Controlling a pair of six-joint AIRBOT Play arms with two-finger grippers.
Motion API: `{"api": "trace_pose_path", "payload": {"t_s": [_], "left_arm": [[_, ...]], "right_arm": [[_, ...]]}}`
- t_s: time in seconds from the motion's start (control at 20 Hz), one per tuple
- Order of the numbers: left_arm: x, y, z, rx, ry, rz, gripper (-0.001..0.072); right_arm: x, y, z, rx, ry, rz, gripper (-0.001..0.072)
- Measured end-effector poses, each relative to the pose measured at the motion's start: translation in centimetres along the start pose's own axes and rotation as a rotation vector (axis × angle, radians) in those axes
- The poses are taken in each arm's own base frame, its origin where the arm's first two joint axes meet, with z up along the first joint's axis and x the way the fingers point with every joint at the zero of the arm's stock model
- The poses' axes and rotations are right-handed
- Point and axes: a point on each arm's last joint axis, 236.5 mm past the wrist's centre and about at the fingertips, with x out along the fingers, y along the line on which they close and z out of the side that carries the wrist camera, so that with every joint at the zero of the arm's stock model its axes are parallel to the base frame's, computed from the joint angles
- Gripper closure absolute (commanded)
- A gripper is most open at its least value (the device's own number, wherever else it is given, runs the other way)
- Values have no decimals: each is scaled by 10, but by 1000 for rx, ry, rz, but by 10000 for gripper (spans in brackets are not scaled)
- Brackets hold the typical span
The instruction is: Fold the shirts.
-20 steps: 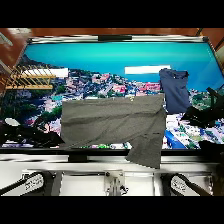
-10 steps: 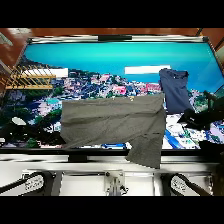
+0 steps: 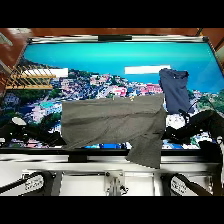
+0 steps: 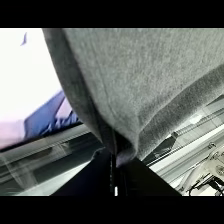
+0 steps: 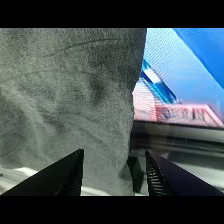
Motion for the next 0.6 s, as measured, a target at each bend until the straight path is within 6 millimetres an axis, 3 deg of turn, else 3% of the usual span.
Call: {"api": "trace_pose_path", "payload": {"t_s": [0.4, 0.45, 0.6], "left_arm": [[0, 0, 0, 0, 0, -1, 675], [0, 0, 0, 0, 1, -1, 675], [0, 0, 0, 0, 0, -1, 675]], "right_arm": [[25, 0, -14, 22, 23, 14, 209], [27, 1, -13, 28, 18, 21, 235], [30, 2, -3, 38, -31, 29, 596]]}}
